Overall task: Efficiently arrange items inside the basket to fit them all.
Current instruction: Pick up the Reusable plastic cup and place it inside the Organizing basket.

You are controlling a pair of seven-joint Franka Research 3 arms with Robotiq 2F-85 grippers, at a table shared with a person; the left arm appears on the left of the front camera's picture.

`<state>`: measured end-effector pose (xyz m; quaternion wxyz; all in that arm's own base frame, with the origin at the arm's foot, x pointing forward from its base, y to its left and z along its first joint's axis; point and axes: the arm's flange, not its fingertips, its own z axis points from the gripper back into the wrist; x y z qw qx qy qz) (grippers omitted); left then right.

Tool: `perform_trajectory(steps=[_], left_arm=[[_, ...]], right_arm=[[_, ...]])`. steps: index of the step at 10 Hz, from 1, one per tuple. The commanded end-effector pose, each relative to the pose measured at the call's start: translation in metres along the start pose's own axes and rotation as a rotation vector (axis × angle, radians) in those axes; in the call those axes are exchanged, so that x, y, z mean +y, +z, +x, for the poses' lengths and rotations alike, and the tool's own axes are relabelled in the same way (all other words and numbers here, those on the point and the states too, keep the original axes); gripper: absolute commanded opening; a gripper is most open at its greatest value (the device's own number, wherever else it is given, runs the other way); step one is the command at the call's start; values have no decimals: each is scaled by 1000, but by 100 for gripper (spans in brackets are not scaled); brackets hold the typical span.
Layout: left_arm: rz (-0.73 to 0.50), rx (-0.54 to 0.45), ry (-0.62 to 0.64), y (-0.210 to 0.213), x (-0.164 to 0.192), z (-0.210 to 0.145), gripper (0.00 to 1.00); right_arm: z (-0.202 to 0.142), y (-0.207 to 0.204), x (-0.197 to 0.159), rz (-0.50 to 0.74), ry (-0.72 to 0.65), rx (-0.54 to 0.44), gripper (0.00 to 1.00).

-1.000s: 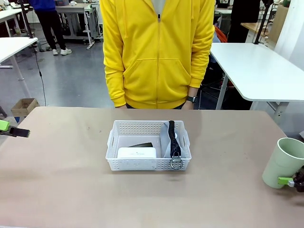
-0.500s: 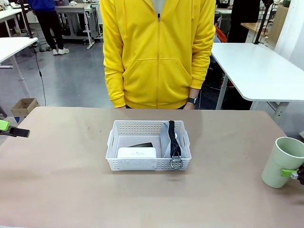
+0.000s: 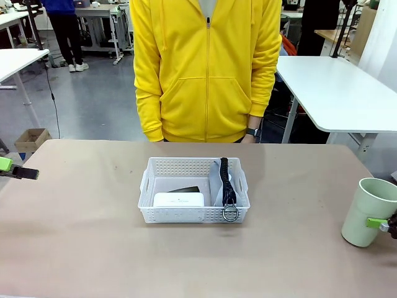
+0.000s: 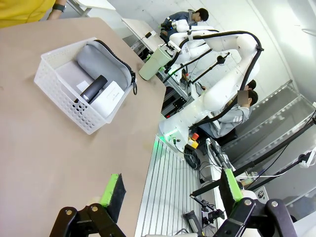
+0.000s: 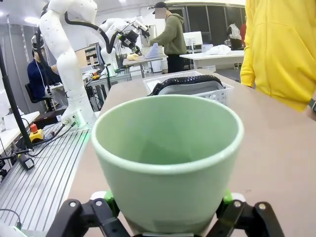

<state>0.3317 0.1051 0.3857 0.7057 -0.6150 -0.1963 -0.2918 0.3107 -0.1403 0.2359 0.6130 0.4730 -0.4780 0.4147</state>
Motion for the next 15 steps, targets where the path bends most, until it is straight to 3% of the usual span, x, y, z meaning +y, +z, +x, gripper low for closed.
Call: perform_trajectory(steps=[1,2,3,4,5,7,8,9,10,13,14,15], left_arm=[[-12,8,-11,1,-3,0,100],[-12,8,-11,1,-3,0,100],[-12,8,-11,1,-3,0,100],[-12,8,-11,1,-3,0,100],[-12,8,-11,1,-3,0,100],[-12,8,-11,1,-3,0,100],[-12,8,-11,1,-3,0,100],[-12,8,-11,1,-3,0,100],[-12,8,-11,1,-3,0,100],[-12,8,-11,1,-3,0,100],[-12,8,-11,1,-3,0,100],[-12,8,-11,1,-3,0,100]], right_arm=[[23,5,12,31,-67,20,30],[46,7,23,42,-148,57,30],[77,7,39,37,-220,111,0],[104,4,52,22,-223,144,30],[129,-4,62,8,-252,189,0],[149,-22,68,6,-297,234,0],[145,-25,67,4,-299,228,30],[142,-21,63,-27,-223,178,30],[161,-2,48,4,-278,216,30],[161,-2,48,4,-278,216,30],[161,-3,47,1,-275,216,86],[154,-10,55,-45,-183,278,86]])
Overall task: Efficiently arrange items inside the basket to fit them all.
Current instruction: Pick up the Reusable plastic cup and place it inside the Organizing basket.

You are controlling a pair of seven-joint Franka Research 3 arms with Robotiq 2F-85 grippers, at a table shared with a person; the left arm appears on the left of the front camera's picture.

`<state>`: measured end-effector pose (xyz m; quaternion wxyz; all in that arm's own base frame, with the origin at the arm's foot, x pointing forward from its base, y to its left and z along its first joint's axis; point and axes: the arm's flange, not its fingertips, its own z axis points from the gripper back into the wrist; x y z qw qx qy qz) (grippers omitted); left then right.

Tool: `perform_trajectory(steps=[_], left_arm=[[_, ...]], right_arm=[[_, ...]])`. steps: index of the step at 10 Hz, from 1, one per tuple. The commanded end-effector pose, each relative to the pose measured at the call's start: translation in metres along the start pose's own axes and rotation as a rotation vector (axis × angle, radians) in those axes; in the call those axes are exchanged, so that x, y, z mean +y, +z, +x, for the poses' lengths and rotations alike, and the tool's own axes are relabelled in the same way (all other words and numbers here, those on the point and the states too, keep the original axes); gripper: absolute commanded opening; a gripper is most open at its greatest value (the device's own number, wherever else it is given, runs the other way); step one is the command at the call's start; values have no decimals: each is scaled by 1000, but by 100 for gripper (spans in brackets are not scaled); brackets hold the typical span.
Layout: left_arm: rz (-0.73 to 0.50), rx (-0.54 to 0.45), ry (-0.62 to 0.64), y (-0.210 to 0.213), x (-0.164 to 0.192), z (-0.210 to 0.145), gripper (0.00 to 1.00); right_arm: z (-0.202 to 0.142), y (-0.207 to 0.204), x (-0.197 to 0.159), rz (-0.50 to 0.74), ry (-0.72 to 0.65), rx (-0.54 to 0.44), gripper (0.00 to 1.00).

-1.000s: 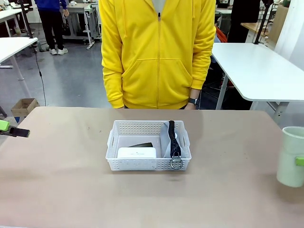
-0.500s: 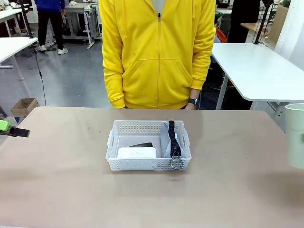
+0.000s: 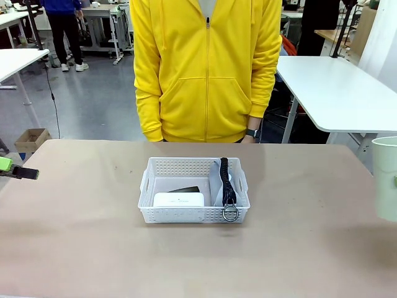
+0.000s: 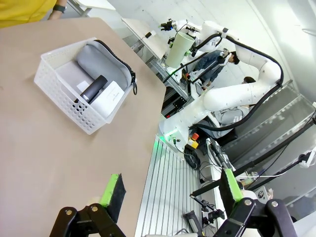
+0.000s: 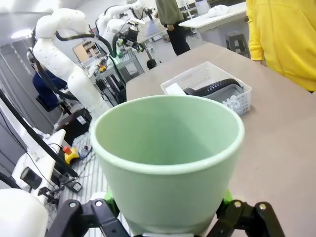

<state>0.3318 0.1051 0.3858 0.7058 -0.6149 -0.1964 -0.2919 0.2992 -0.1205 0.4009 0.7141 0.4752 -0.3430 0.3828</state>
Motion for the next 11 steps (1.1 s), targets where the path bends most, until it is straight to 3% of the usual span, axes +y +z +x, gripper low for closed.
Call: perform_trajectory(steps=[1,3,5,9,11], left_arm=[[-12,8,-10,1,-3,0,100],[-12,8,-10,1,-3,0,100],[-12,8,-10,1,-3,0,100],[-12,8,-10,1,-3,0,100],[-12,8,-10,1,-3,0,100]], right_arm=[[20,-29,4,-42,117,141,86],[93,-82,-10,19,261,300,86],[146,-163,-22,101,369,446,86],[225,-305,-13,-118,565,734,86],[250,-372,-18,-126,638,833,86]])
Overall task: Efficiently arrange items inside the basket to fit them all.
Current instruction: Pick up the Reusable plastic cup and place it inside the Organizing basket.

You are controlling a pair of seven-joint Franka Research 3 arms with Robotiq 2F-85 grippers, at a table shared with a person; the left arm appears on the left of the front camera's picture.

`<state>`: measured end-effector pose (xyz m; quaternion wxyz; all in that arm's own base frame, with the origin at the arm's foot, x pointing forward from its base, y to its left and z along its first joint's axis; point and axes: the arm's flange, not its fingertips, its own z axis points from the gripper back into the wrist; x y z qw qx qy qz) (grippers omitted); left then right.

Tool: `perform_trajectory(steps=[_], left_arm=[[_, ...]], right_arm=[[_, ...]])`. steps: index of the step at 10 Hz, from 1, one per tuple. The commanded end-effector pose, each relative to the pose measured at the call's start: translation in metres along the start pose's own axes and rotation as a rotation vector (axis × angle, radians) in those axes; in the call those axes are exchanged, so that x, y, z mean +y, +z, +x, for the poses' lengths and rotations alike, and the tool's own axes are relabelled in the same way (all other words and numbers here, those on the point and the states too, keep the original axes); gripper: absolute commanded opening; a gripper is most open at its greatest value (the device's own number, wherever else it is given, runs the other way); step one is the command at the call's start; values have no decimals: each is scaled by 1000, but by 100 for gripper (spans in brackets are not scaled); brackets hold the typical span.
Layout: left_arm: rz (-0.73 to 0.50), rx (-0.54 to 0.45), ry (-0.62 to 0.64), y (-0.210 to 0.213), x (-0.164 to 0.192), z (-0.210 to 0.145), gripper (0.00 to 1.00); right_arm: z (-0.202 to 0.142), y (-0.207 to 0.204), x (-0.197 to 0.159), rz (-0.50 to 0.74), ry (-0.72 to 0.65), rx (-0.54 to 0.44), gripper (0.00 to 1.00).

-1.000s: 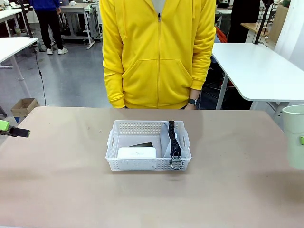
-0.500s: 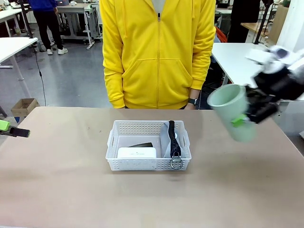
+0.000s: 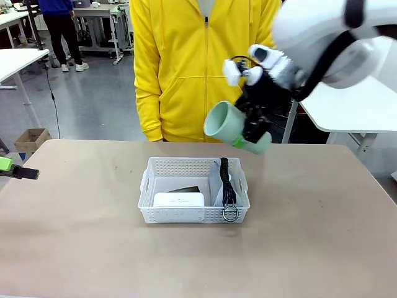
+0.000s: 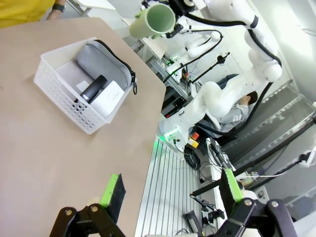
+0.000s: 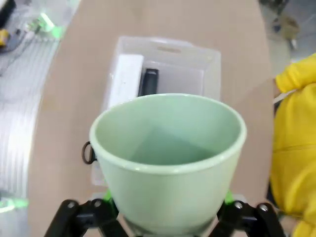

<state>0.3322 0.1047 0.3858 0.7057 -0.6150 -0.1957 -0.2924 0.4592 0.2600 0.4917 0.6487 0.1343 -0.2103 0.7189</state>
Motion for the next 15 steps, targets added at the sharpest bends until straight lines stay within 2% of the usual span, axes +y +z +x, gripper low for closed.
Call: perform_trajectory(steps=[1,3,5,7,10,13,14,15], left_arm=[[-11,7,-10,1,-4,0,100],[-11,7,-10,1,-4,0,100],[-11,7,-10,1,-4,0,100],[-11,7,-10,1,-4,0,100],[-11,7,-10,1,-4,0,100],[-11,7,-10,1,-4,0,100],[-11,7,-10,1,-4,0,100],[-11,7,-10,1,-4,0,100]], right_arm=[[43,-33,-37,6,-9,129,86],[84,-71,-58,43,-68,233,86],[112,-109,-58,45,-143,222,86],[128,-141,-63,94,-282,214,86],[117,-178,-52,100,-278,328,86],[110,-179,-47,109,-233,363,86],[108,-180,-46,177,-201,424,86],[105,-187,-48,123,-237,340,86]])
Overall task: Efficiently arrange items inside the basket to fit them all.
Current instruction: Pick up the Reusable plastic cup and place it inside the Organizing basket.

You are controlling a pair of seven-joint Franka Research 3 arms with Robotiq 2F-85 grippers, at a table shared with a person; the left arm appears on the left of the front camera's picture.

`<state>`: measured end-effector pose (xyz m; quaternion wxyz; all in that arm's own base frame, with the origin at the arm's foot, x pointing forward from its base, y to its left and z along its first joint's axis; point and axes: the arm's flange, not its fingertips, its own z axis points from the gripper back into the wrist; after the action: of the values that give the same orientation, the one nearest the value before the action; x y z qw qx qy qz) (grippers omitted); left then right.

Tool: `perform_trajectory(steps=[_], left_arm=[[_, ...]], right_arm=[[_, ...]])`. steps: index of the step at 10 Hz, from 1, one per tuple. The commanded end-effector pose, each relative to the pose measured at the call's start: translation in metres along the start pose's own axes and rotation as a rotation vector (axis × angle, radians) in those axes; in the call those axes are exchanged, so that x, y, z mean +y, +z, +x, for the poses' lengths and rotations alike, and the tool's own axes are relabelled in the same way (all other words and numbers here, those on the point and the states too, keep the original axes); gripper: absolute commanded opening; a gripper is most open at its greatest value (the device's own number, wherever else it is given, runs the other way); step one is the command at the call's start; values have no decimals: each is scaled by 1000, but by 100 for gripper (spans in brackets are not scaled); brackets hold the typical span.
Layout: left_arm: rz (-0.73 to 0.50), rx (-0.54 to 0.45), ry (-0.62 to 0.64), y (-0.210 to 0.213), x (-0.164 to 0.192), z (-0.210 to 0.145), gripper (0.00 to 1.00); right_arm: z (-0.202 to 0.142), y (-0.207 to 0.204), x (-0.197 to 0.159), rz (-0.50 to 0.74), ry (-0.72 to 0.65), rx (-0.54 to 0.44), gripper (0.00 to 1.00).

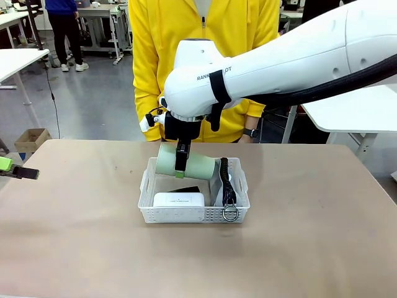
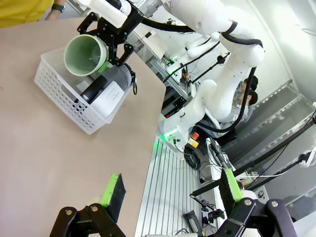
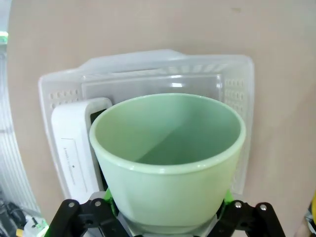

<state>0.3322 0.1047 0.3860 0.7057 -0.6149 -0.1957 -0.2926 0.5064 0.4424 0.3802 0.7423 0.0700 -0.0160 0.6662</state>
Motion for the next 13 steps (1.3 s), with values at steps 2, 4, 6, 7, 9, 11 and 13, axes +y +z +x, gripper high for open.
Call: perform_trajectory(steps=[2,4,6,7,9,11,13], left_arm=[[-11,6,-10,1,-3,-1,100],[-11,6,-10,1,-3,-1,100],[-11,6,-10,1,-3,-1,100],[-11,6,-10,1,-3,-1,100],[-11,6,-10,1,-3,-1,100],[-11,6,-10,1,-3,-1,100],[-11,6,-10,1,-3,-1,100]], right_arm=[[3,2,-2,-22,-9,-37,86],[0,0,-3,-9,-3,-12,86],[11,-20,-14,22,48,-20,86],[15,-23,-14,17,67,-16,86],[19,-32,-15,3,67,14,86],[23,-43,-16,32,76,51,86],[23,-47,-16,30,69,56,86]])
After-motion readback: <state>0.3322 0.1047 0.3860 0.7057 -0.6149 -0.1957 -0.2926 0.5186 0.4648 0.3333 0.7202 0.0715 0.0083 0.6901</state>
